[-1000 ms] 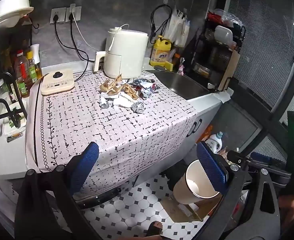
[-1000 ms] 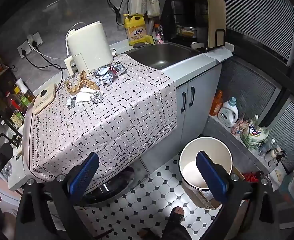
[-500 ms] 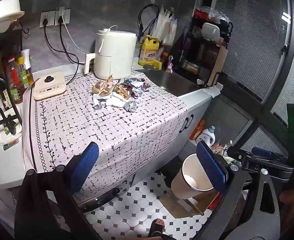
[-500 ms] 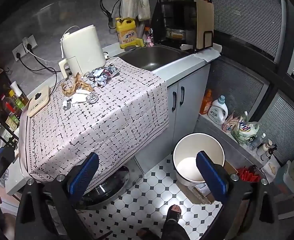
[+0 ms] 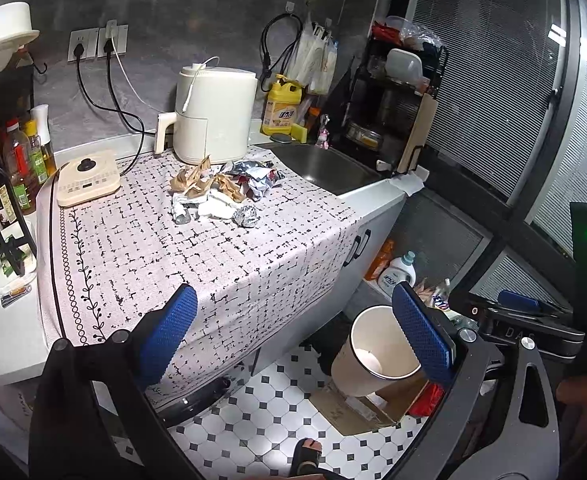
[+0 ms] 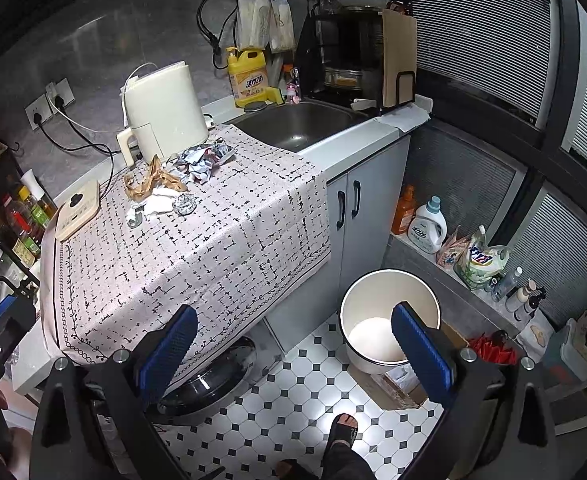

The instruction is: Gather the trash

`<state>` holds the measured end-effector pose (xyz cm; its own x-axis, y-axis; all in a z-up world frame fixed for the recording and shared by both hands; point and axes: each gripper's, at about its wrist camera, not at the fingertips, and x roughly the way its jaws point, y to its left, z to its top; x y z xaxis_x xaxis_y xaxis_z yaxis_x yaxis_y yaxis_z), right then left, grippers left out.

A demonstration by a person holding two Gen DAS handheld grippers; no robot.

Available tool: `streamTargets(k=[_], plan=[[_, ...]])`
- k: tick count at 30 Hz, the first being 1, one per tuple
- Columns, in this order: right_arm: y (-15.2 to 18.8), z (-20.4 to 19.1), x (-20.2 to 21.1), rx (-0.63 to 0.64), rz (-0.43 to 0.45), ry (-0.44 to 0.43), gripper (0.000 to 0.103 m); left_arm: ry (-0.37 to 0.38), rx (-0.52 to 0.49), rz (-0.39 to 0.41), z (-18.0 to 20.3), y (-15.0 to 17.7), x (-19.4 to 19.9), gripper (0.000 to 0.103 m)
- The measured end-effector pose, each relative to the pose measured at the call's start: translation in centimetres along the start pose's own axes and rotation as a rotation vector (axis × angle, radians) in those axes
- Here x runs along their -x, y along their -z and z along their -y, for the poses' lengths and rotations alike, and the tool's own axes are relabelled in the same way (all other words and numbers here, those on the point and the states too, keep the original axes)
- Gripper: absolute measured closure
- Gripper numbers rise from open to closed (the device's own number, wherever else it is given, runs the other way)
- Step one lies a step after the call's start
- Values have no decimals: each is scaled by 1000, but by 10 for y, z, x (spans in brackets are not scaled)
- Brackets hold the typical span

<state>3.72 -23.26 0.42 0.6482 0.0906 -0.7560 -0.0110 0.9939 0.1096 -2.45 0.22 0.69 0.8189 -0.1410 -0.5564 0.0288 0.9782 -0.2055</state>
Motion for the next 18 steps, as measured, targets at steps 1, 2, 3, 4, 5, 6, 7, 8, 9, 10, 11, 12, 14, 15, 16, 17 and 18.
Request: streamTargets(k=[1, 2, 3, 4, 5, 6, 7, 8, 9, 10, 11, 12, 14, 15, 16, 17, 18], plan=[[0, 0, 1, 3, 3, 2, 8, 2, -4, 1, 0, -1, 0, 6], [0, 0, 3, 3, 6, 3, 8, 5, -8, 3, -2, -1, 0, 6], [-1, 0, 3, 3, 5, 3, 8, 7, -9, 7, -3, 0, 0, 6], [0, -1, 4, 4, 4, 3, 8, 8, -9, 8, -4, 0, 0, 6], [1, -2, 4, 8, 4, 4, 8, 9, -6, 7, -5, 0, 0, 6], [1, -2, 5, 11, 5, 5, 8, 12, -1, 6, -6, -1, 1, 6], [1, -3, 6, 14, 6, 5, 8, 13, 2, 6, -6, 0, 1, 6], [2, -4, 7, 15, 7, 5, 8, 14, 5, 7, -6, 0, 2, 6], [2, -4, 8, 16, 7, 5, 8, 14, 6, 9, -6, 0, 3, 6], [2, -3, 8, 15, 7, 5, 8, 14, 5, 10, -6, 0, 4, 6], [3, -3, 8, 14, 7, 3, 8, 14, 4, 13, -6, 0, 6, 6], [3, -4, 9, 16, 10, 3, 8, 14, 2, 15, -6, 0, 8, 6], [3, -6, 12, 25, 20, 6, 8, 13, 2, 19, -8, -2, 10, 6], [3, -7, 14, 28, 22, 7, 8, 12, 4, 20, -8, -2, 11, 6], [1, -6, 15, 28, 21, 4, 8, 12, 6, 22, -9, -2, 13, 6], [1, -7, 16, 29, 23, -1, 8, 12, 9, 27, -10, -2, 15, 6], [1, -8, 18, 32, 26, -1, 8, 9, 11, 32, -11, -2, 17, 6]])
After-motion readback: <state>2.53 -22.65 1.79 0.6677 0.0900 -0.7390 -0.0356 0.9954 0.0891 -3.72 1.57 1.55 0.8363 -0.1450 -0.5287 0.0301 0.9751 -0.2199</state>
